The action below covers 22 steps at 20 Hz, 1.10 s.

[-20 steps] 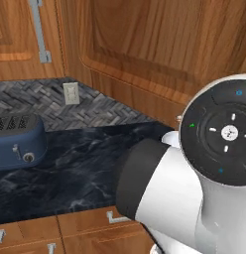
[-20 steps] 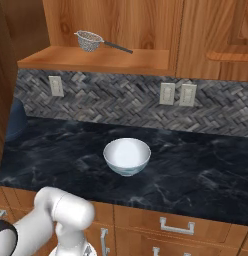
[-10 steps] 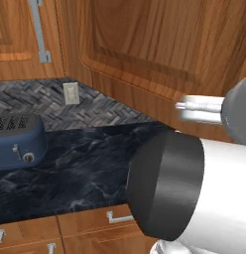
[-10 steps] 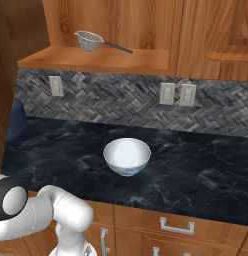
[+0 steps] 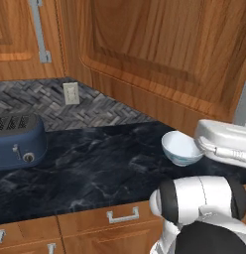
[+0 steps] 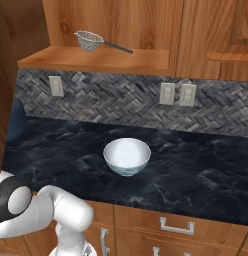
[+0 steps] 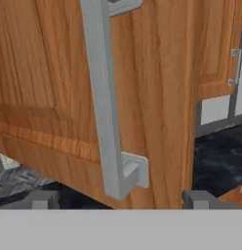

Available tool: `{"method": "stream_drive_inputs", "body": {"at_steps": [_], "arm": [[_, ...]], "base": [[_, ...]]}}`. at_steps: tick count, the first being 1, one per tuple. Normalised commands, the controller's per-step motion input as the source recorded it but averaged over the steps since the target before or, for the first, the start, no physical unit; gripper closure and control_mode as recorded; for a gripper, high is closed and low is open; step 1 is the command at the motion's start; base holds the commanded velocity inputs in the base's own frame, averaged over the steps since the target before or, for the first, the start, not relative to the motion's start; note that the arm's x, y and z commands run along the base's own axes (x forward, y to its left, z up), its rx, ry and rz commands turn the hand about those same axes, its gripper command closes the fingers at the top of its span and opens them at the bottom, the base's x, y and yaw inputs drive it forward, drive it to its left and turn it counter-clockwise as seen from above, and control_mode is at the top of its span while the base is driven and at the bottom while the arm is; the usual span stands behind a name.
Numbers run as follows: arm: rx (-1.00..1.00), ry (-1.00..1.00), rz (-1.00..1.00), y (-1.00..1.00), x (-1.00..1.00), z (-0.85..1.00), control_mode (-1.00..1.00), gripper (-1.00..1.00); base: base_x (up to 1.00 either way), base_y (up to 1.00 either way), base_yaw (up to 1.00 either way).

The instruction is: Open the cabinet and setup a tea strainer by placing it in the bowl upright.

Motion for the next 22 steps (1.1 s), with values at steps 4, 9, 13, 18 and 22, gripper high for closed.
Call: {"method": "stream_drive_inputs", "body": {"at_steps": [4,9,13,18,22], "arm": [[0.20,0.13,0.00,0.00,-0.45,0.41,-1.00,-1.00],[0.40,0.15,0.07,-0.09,-0.13,0.31,-1.00,-1.00],[0.56,0.16,0.13,-0.16,-0.09,0.04,-1.00,-1.00],[0.61,0.17,0.14,-0.23,-0.22,0.20,-1.00,-1.00],[0.50,0.01,0.03,-0.21,-0.22,0.27,-1.00,-1.00]], "base": [[0.00,0.00,0.00],[0.00,0.00,0.00],[0.00,0.00,0.00],[0.00,0.00,0.00],[0.00,0.00,0.00]]}}
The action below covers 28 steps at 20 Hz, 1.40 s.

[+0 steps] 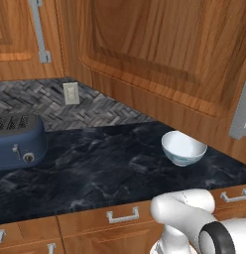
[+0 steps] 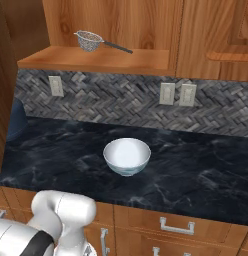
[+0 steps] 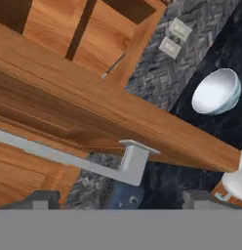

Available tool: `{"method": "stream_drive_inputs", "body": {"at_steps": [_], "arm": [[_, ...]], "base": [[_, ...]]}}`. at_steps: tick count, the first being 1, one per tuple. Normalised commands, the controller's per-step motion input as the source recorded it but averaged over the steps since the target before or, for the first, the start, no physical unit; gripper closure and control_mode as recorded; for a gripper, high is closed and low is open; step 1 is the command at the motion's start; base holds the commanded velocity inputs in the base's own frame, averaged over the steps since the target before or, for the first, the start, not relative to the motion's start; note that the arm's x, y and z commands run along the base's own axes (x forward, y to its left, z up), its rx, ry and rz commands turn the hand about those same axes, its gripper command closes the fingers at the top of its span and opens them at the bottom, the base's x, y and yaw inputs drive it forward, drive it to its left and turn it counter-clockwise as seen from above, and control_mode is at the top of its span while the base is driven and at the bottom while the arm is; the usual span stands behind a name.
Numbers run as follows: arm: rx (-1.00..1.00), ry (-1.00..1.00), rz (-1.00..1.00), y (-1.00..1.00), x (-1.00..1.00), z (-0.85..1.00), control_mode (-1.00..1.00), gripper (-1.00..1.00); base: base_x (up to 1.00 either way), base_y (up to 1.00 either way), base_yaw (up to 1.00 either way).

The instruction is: Open the cabinet and setup a tea strainer by placing it in the bowl upright.

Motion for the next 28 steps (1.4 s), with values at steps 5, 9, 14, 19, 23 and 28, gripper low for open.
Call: {"method": "stream_drive_inputs", "body": {"at_steps": [5,9,14,19,23,28], "arm": [[0.33,0.06,0.00,-0.24,0.00,0.27,-1.00,-1.00],[0.39,0.12,0.02,-0.43,0.00,0.16,-1.00,-1.00],[0.31,0.10,0.01,-0.45,0.00,0.09,-1.00,-1.00],[0.10,0.14,0.00,-0.12,0.07,-0.08,-1.00,-1.00],[0.19,0.20,0.08,-0.34,0.68,-0.12,-1.00,-1.00],[0.21,0.19,0.16,-0.36,0.93,0.00,-1.00,-1.00]], "base": [[0.00,0.00,0.00],[0.00,0.00,0.00],[0.00,0.00,0.00],[0.00,0.00,0.00],[0.00,0.00,0.00],[0.00,0.00,0.00]]}}
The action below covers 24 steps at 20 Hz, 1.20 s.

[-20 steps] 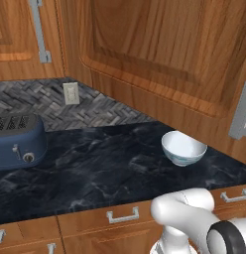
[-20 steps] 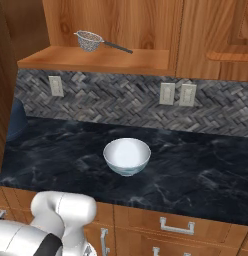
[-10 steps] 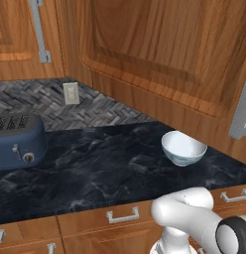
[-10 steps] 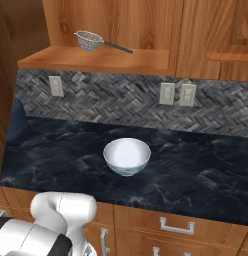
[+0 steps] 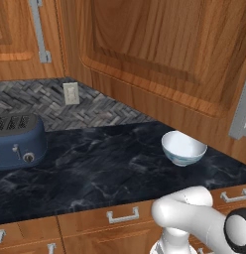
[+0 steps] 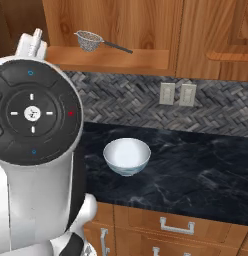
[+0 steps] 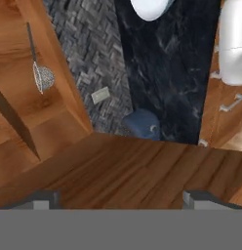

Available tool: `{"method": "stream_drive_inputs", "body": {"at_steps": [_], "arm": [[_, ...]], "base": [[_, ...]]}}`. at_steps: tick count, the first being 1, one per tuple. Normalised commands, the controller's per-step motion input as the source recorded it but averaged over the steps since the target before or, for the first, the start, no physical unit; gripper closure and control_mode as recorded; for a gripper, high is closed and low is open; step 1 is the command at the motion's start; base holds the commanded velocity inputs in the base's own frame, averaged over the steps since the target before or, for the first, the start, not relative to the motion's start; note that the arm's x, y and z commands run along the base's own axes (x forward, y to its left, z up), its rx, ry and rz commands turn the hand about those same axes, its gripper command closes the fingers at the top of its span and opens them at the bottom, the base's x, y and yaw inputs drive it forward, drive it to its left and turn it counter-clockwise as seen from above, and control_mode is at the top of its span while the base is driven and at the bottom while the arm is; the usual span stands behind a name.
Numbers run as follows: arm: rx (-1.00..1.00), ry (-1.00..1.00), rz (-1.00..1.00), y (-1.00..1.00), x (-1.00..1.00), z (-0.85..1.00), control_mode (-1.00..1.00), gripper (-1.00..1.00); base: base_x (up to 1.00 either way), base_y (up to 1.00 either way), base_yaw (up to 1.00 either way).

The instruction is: Open the cabinet and setup a tea strainer by placing it in the bowl upright.

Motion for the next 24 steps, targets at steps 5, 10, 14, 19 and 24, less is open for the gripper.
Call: {"method": "stream_drive_inputs", "body": {"at_steps": [5,10,14,19,24], "arm": [[0.02,0.03,0.24,0.02,0.50,-0.12,-1.00,-1.00],[0.01,0.00,0.35,0.36,0.65,-0.31,-1.00,-1.00],[0.02,0.00,0.34,0.54,0.63,-0.14,-1.00,-1.00],[0.04,-0.03,0.23,0.56,0.42,-0.01,-1.00,-1.00],[0.01,-0.11,0.25,0.97,-0.15,0.00,-1.00,-1.00]], "base": [[0.00,0.00,0.00],[0.00,0.00,0.00],[0.00,0.00,0.00],[0.00,0.00,0.00],[0.00,0.00,0.00]]}}
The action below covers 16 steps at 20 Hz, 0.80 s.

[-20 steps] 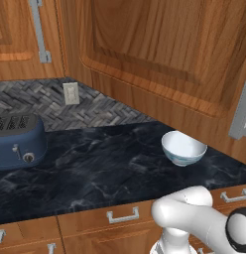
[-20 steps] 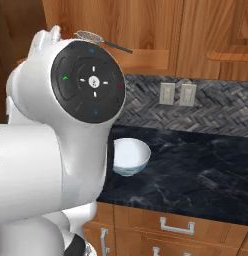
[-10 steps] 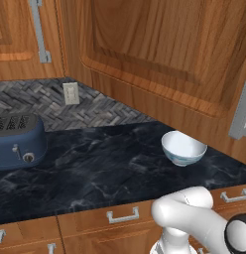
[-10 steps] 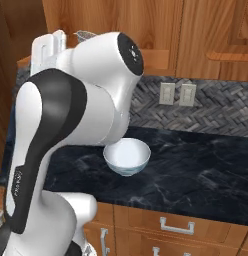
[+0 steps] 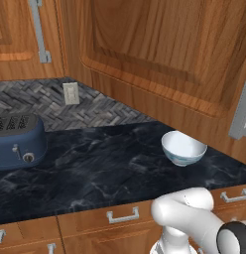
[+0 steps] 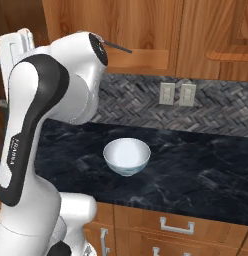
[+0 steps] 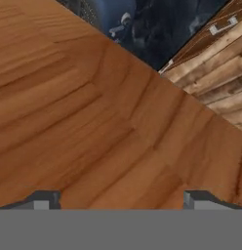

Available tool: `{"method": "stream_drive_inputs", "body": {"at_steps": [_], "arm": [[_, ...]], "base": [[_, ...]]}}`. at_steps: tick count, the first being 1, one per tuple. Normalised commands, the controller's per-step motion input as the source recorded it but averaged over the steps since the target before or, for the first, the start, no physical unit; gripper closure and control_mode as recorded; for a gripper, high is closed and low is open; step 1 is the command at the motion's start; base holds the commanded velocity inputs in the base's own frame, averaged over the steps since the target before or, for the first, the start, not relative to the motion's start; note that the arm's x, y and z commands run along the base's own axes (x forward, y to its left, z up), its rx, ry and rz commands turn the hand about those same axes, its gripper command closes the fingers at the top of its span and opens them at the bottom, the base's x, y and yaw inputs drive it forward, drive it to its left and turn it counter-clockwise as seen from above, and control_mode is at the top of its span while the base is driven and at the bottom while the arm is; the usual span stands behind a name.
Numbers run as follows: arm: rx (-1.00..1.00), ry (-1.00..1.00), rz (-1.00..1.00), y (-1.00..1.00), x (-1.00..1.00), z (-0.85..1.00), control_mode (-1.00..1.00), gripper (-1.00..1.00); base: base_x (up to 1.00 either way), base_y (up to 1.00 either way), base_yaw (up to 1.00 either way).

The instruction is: Open the cabinet and setup a tea strainer by placing it in the bowl upright.

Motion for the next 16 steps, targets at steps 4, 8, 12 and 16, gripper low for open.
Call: {"method": "stream_drive_inputs", "body": {"at_steps": [4,8,12,16], "arm": [[0.00,-0.03,0.28,1.00,-0.48,-0.09,-1.00,-1.00],[0.00,-0.01,0.26,1.00,-0.49,-0.14,-1.00,-1.00],[0.00,-0.03,0.11,1.00,-0.33,-0.07,-1.00,-1.00],[0.00,-0.02,0.00,0.86,-0.12,-0.07,-1.00,-1.00]], "base": [[0.00,0.00,0.00],[0.00,0.00,0.00],[0.00,0.00,0.00],[0.00,0.00,0.00]]}}
